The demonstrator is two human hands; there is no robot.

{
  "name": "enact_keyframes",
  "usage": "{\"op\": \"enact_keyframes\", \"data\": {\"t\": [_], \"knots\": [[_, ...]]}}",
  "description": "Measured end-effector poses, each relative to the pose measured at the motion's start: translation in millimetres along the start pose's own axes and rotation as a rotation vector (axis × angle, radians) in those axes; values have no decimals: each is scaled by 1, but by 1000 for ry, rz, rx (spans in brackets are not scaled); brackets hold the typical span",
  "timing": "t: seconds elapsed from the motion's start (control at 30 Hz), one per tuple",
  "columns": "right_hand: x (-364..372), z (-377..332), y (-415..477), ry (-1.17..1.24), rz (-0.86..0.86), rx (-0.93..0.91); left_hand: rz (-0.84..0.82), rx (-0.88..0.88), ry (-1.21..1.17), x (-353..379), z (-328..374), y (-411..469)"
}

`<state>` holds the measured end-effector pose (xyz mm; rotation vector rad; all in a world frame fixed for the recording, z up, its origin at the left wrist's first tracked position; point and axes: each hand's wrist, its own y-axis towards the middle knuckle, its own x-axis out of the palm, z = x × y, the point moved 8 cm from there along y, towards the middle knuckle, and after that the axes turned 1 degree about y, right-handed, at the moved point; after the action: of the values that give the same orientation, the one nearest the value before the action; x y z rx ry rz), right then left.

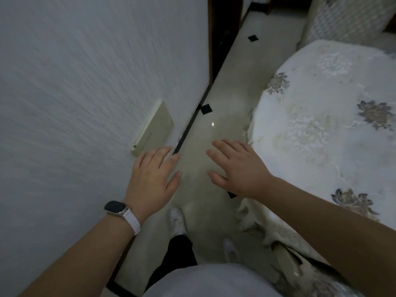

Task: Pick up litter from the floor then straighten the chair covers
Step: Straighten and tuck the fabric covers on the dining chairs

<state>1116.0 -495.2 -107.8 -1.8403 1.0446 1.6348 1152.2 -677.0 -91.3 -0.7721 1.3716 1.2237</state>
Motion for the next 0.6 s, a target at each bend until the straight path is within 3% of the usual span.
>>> {"op": "enact_keyframes", "data": {"t": [0.3,0.6], "knots": [[-24,-21,131,-105,55,191,28,98,-151,-5,-115,95],[-37,23,183,-175,84,324,82,260,-181,-2,-140,192]]}}
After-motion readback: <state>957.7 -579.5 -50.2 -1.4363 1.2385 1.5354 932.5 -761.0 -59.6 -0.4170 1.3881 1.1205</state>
